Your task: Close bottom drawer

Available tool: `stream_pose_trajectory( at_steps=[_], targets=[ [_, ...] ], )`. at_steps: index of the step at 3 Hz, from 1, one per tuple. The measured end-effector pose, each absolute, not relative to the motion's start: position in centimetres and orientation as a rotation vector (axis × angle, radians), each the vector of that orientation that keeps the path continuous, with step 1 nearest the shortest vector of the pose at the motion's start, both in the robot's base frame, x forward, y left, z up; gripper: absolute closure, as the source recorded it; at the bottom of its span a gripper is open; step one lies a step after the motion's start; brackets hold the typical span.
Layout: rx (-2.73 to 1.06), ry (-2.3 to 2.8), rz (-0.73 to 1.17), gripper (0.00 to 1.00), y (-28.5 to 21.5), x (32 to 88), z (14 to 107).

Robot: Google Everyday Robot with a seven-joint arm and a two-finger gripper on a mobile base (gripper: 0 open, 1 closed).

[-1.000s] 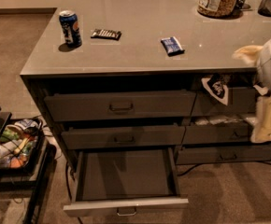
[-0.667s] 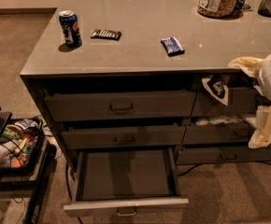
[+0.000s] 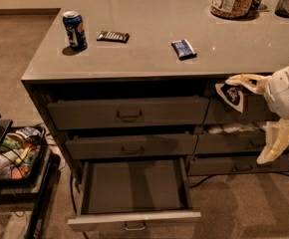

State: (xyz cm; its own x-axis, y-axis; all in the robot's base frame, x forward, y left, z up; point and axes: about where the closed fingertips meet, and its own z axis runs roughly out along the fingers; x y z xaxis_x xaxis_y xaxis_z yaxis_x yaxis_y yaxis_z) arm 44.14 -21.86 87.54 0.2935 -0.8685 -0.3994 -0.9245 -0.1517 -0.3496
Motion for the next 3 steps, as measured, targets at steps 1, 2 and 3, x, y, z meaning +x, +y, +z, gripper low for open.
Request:
stream_pose_trajectory(
  at_steps=[1,2,3],
  targets=[
    [-2.04,1.595,0.137,0.0,-21.9,44.1,87.6],
    [-1.998,1.588,0.051,0.0,-22.0,44.1,87.5],
    [-1.932,1.503,-0.014,0.0,-19.7,41.5,85.6]
  ],
)
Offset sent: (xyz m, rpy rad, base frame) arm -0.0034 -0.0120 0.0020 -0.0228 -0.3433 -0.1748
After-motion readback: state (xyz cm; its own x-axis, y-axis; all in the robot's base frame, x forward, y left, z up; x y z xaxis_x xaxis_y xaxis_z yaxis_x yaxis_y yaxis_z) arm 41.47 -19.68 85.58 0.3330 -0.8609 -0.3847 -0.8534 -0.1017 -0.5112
